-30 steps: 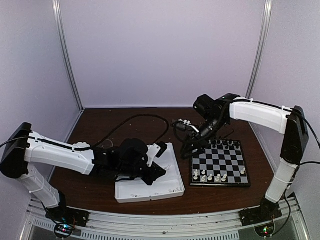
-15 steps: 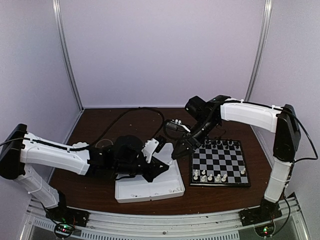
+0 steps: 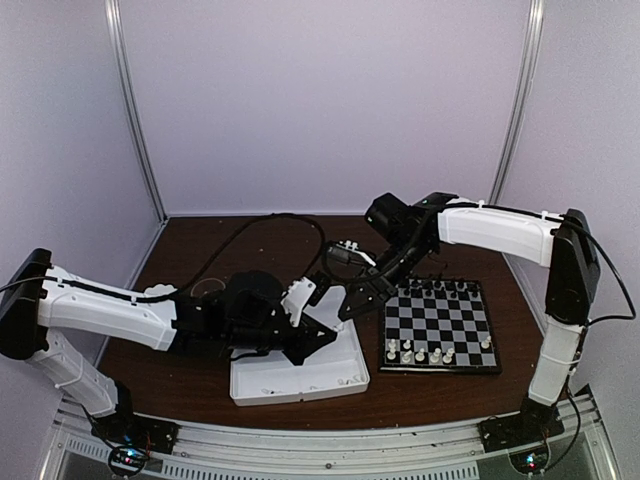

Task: Set up the chess pieces on the board
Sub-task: Pass from the left arm to the right

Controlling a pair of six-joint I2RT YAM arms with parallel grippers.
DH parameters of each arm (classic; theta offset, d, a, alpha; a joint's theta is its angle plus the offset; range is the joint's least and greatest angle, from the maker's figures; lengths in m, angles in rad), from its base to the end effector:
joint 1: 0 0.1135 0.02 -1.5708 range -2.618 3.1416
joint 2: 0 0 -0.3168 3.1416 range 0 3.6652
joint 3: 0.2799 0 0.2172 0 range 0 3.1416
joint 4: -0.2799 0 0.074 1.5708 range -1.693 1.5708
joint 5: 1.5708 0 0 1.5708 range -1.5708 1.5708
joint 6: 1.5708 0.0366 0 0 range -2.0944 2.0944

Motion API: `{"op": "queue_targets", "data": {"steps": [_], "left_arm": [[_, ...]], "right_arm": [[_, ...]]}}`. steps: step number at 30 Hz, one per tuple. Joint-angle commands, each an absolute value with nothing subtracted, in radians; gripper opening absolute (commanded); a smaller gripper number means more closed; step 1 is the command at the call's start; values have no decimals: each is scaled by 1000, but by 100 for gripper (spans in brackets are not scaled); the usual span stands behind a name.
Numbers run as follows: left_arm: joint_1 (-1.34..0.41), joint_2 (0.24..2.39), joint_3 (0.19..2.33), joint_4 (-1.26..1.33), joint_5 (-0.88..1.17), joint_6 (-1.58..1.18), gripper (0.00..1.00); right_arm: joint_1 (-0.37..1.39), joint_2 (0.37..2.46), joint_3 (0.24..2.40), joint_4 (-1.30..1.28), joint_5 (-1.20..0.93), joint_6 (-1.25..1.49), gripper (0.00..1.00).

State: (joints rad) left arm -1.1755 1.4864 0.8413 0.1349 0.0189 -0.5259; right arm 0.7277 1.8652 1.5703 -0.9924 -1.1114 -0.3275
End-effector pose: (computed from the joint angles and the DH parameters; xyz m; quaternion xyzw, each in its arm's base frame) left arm 0.1121 -0.2704 0.2976 0.2798 0.8160 -0.3856 0.3274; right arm 0.2428 0.2602 0.3268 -0.4878 0.6891 0.5357 0.0138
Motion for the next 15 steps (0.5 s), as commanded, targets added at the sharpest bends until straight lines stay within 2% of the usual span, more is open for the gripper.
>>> {"op": "queue_targets", "data": {"steps": [1, 15], "left_arm": [[-1182, 1459, 833, 196, 23, -531, 2], [-1183, 1458, 842, 181, 0, -523, 2]], "right_arm": [[734, 1880, 1577, -959, -1095, -304, 35], [734, 1885, 1573, -968, -1081, -300, 34]]}}
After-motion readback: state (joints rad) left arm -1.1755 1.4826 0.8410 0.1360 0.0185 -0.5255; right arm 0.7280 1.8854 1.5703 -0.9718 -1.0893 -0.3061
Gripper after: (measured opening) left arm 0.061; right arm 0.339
